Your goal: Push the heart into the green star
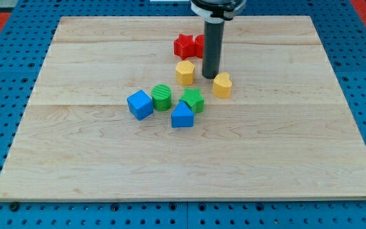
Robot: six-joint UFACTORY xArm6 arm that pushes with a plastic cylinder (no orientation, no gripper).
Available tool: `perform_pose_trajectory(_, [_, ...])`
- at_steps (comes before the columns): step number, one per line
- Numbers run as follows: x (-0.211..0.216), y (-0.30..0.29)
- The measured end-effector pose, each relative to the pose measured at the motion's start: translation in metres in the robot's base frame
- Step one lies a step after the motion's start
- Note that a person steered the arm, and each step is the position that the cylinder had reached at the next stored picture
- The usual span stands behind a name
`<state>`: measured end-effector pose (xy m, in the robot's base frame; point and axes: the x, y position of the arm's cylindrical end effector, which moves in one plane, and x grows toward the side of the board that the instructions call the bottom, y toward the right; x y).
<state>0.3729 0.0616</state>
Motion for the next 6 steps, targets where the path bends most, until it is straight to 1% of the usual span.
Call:
perform_pose_trajectory(1, [-0.024,0.033])
perform_pose_trajectory(2, [0.007,0.078])
perform_pose_trajectory(3, [0.025,0.032])
perform_pose_trajectory(4, [0.018,-0.019])
perform_pose_trajectory(5, [-0.004,0.014])
perform_pose_trajectory(6, [-0.032,-0.006])
